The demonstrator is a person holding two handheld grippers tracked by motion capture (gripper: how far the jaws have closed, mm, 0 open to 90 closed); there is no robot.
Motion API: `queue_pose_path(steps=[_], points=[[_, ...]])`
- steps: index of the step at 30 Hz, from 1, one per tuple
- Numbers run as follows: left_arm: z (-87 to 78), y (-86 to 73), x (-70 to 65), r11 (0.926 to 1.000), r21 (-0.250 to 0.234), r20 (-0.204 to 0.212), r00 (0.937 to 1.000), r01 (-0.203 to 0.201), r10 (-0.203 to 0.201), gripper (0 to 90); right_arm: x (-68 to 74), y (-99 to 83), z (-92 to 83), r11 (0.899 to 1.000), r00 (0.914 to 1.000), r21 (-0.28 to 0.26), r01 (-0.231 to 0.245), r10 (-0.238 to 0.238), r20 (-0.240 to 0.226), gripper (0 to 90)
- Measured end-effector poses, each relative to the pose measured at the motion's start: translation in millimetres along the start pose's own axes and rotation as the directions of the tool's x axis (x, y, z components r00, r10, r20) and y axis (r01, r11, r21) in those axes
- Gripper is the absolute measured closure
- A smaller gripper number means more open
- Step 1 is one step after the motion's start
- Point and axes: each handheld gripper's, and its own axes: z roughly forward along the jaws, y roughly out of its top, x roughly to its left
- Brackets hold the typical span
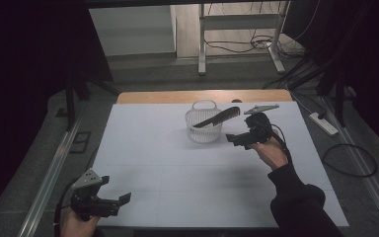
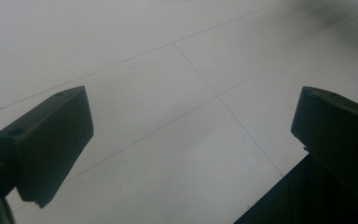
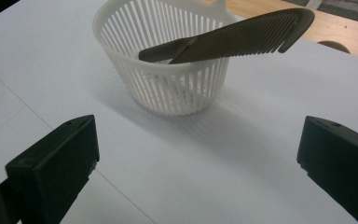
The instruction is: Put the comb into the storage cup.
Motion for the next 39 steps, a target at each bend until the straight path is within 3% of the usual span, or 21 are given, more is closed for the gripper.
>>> queue_pose_path(steps=[13,24,33,39], points=[[-0.1,-0.3,0.2,1.0000,-0.002,0.001,1.0000,0.002,-0.002,0.0,5.7,-12.3,-7.9,1.000,0.9996,0.013,0.028,-0.028,-0.008,0.0],[-0.4,-0.6,0.6,1.0000,-0.003,0.001,1.0000,0.004,-0.004,0.0,12.1,-20.6,-17.0,1.000,0.9995,0.007,0.024,-0.024,-0.023,0.0],[-0.7,-0.7,0.6,1.0000,-0.004,0.001,1.0000,0.003,-0.003,0.0,20.2,-29.3,-23.9,0.998,0.9975,0.012,0.068,-0.068,-0.020,0.0],[-0.6,-0.6,0.7,1.0000,-0.005,0.002,1.0000,0.004,-0.004,0.0,23.0,-34.8,-29.7,0.997,0.9970,0.020,0.068,-0.067,-0.038,0.0]])
